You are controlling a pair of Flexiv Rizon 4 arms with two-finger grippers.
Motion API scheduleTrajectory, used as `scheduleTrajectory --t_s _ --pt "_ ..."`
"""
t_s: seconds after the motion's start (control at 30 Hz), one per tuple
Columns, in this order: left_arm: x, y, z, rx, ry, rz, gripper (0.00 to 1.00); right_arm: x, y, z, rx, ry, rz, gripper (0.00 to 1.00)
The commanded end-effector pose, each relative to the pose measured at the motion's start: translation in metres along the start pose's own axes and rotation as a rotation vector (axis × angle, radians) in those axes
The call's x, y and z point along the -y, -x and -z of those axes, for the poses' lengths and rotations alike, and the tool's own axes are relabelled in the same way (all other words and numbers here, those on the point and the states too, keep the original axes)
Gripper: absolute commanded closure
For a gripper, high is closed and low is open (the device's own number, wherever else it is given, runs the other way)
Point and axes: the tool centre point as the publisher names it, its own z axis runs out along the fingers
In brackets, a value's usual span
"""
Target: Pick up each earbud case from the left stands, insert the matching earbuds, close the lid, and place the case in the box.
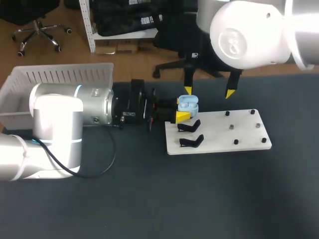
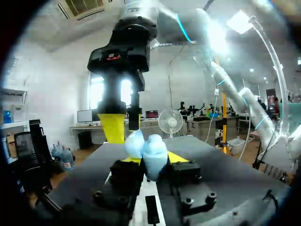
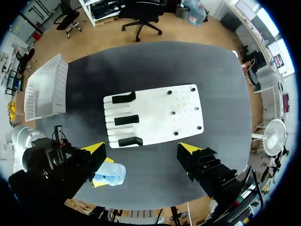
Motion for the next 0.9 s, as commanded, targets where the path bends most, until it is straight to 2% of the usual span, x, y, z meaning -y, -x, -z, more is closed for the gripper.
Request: scheduleTrajectory --t_s 0.03,0.4,0.47,0.63,0.9 --pt "0.0 0.0 0.0 -0.001 0.002 0.0 1.0 -0.001 -0.004 -0.002 -0.006 -0.001 0.003 0.0" --pt "0.0 0.0 0.0 -0.001 0.002 0.0 1.0 -0.005 -0.027 -0.002 -0.044 -0.012 0.035 0.0" --pt "0.0 0.0 0.0 -0.001 0.002 0.0 1.0 -0.003 -0.027 0.0 0.0 -0.025 0.02 0.0" --pt "0.0 0.0 0.0 -0.001 0.002 0.0 1.0 0.01 -0.024 0.022 0.139 0.011 -0.039 0.0" --pt "0.0 0.0 0.0 -0.001 0.002 0.0 1.0 0.042 -0.029 0.037 0.207 0.052 -0.104 0.0"
